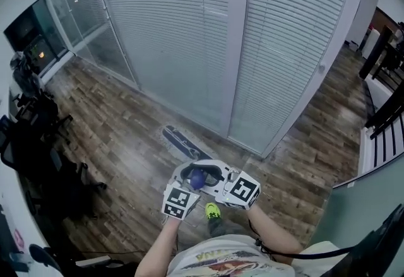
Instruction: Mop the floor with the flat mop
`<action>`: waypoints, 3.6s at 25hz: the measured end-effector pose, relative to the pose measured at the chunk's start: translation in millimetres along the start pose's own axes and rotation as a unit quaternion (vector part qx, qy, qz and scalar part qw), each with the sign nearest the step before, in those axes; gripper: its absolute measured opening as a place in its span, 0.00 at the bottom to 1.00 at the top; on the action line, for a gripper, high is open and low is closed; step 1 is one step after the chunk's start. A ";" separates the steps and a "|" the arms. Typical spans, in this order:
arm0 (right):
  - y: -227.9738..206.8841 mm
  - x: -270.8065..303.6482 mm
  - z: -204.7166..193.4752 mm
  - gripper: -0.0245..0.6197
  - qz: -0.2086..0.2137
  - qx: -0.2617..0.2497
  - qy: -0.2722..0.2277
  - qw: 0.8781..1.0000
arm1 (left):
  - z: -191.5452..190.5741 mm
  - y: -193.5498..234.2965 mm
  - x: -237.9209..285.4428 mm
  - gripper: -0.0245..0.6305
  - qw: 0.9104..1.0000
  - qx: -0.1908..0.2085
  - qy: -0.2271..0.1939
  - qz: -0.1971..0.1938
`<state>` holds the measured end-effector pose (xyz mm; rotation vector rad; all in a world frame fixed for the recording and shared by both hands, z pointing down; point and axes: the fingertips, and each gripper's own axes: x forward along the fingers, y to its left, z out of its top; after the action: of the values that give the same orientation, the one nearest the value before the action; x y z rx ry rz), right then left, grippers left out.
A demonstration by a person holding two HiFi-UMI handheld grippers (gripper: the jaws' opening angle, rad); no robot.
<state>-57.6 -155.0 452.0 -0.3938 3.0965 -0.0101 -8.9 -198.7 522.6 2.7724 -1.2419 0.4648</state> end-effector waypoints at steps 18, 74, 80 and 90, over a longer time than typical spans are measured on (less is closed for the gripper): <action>273.0 -81.8 -27.3 0.30 0.057 0.033 0.035 0.997 | -71.0 -198.0 -185.1 0.22 1.000 -0.005 0.025 0.018; 305.1 -36.0 -72.6 0.33 0.141 0.015 0.055 0.988 | -130.9 -168.4 -212.6 0.18 0.997 0.032 -0.003 0.074; 229.2 -13.2 -67.7 0.33 0.144 0.001 0.051 0.988 | -114.0 -111.3 -160.6 0.18 0.996 0.028 0.002 0.085; 57.5 10.6 -55.4 0.33 0.133 0.018 0.019 0.991 | -73.3 -9.2 -29.2 0.18 0.996 0.039 0.027 0.079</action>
<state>-83.4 -101.8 506.7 0.0213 3.1541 -0.0688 -38.4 -158.0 584.2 2.7146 -1.4680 0.6072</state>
